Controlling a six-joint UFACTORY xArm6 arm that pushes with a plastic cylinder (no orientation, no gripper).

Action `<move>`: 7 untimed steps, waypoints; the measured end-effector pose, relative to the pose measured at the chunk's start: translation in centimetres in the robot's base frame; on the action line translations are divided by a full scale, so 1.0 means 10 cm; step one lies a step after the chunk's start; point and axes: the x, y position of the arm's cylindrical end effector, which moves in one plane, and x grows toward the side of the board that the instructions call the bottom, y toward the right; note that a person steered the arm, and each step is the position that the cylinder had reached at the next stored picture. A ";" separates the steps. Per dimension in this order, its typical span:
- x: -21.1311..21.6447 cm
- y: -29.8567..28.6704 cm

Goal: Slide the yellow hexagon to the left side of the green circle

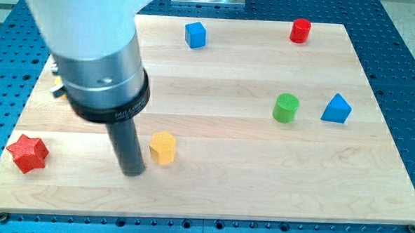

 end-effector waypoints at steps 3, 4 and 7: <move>0.24 0.52; 0.10 0.89; -0.38 1.17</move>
